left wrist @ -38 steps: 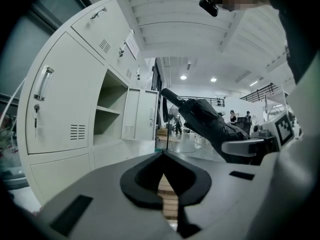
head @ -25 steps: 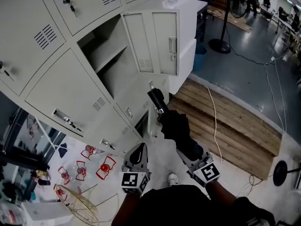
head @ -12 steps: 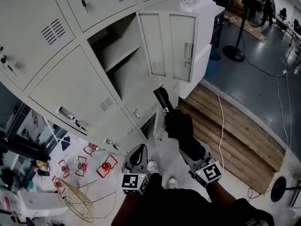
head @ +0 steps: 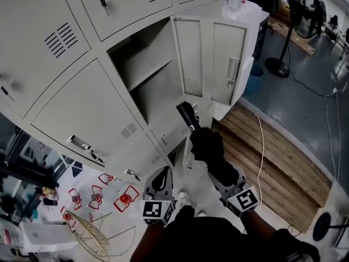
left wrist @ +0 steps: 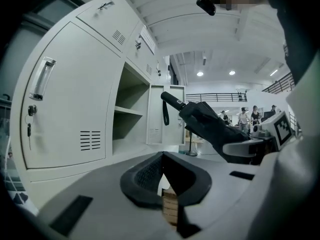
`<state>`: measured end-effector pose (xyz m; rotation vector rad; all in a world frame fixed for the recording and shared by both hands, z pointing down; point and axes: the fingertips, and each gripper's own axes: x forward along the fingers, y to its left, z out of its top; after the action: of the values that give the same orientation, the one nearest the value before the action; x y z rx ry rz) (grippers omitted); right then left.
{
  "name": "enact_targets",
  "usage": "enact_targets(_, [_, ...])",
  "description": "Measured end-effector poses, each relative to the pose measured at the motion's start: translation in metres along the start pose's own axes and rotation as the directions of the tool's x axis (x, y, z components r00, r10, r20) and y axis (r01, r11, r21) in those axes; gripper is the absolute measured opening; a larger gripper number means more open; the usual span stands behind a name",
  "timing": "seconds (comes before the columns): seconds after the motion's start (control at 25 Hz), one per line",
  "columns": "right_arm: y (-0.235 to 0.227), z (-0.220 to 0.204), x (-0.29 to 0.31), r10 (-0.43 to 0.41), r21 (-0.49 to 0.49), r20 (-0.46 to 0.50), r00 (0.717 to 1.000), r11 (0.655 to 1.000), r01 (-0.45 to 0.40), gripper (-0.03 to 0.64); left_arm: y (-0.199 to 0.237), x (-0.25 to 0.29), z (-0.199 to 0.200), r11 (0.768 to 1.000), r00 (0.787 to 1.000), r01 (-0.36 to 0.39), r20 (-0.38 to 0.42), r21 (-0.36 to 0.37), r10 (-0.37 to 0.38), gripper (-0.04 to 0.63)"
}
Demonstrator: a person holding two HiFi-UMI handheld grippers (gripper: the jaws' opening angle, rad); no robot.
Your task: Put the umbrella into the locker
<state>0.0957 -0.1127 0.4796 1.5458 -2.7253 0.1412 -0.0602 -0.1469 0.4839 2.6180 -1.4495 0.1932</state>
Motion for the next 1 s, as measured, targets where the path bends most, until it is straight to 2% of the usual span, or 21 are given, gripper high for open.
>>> enact_targets(0.32, [-0.006,0.0,0.055,0.025,0.009,-0.009,1.0,1.0,-0.025,0.216,0.041,0.029,0.006,1.0,1.0,-0.006,-0.008,-0.006,0.006,-0.002])
enact_targets(0.6, [-0.009,0.01,0.102,0.038,0.007,-0.002,0.999,0.999,-0.038,0.216,0.075,0.05,0.018,1.0,1.0,-0.01,0.026,0.003,0.01,-0.002])
enact_targets(1.0, [-0.017,0.03,0.161,0.019,-0.033,-0.006,1.0,0.999,-0.019,0.216,0.113,0.072,0.032,1.0,0.999,-0.006,0.051,0.023,0.005,-0.002])
